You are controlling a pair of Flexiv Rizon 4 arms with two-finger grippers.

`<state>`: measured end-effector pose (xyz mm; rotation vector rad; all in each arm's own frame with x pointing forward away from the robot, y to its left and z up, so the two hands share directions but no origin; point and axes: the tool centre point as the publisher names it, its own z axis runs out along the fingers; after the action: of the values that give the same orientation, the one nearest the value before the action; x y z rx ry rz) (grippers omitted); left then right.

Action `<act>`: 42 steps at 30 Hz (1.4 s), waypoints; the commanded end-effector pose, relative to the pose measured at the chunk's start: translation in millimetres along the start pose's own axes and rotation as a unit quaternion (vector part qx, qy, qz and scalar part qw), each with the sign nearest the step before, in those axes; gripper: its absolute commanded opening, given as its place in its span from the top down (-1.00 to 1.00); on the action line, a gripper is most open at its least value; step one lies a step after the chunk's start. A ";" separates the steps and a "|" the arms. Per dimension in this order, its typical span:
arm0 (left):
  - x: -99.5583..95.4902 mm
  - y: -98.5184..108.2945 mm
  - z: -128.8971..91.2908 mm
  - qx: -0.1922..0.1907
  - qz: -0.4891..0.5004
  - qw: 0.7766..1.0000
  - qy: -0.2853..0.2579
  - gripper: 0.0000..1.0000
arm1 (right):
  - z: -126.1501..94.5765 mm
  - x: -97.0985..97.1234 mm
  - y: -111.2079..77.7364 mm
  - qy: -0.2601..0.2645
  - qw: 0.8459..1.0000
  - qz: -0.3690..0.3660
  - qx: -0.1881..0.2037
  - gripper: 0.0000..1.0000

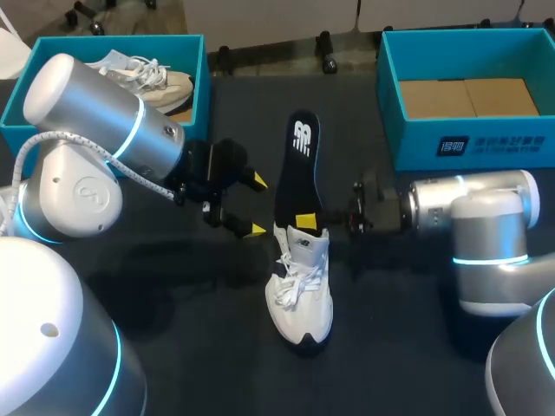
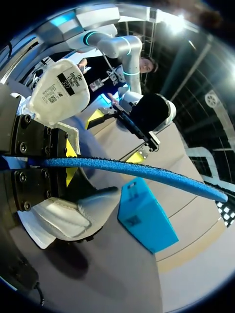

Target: Take the shoe out of the shoebox, open the shoe tongue, remove and reinsert the insole, then place the shoe into the shoebox

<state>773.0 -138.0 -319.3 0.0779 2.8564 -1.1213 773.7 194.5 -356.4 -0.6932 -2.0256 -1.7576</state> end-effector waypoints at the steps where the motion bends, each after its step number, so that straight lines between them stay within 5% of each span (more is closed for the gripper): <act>1: 0.9 -0.4 -0.3 -0.001 0.000 1.000 -0.001 -1.00 | 2.8 -4.0 -15.6 0.003 1.000 0.007 0.005 1.00; 7: 0.9 -0.4 -0.3 -0.001 0.000 1.000 -0.001 -1.00 | 1.8 -3.1 -11.6 0.000 1.000 0.001 0.000 1.00; 9: 0.9 -0.4 -0.3 -0.001 0.000 1.000 -0.001 -1.00 | 1.3 -1.9 -5.8 -0.002 1.000 -0.006 0.001 0.60; 10: 0.9 -0.4 -0.3 -0.001 0.000 1.000 -0.001 -1.00 | 1.0 -1.5 -3.9 -0.002 1.000 -0.010 0.002 0.56; 25: 0.9 -0.4 -0.3 -0.001 0.000 1.000 -0.001 -1.00 | 0.5 6.4 31.9 -0.006 0.998 -0.055 0.014 0.33; 32: 0.9 -0.4 -0.3 -0.001 0.000 1.000 -0.001 -1.00 | 2.3 3.2 45.8 -0.004 0.997 -0.068 0.024 0.50; 37: 0.9 -0.4 -0.3 -0.001 0.000 1.000 -0.001 -1.00 | 5.0 -0.3 45.5 0.001 0.997 -0.068 0.026 1.00; 42: 0.9 -0.4 -0.3 -0.001 0.000 1.000 -0.001 -1.00 | 4.8 -1.1 38.5 0.006 0.998 -0.059 0.032 1.00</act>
<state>773.0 -138.0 -319.2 0.0779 2.8564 -1.1214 797.0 201.7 -322.1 -0.5571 -2.1437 -1.7676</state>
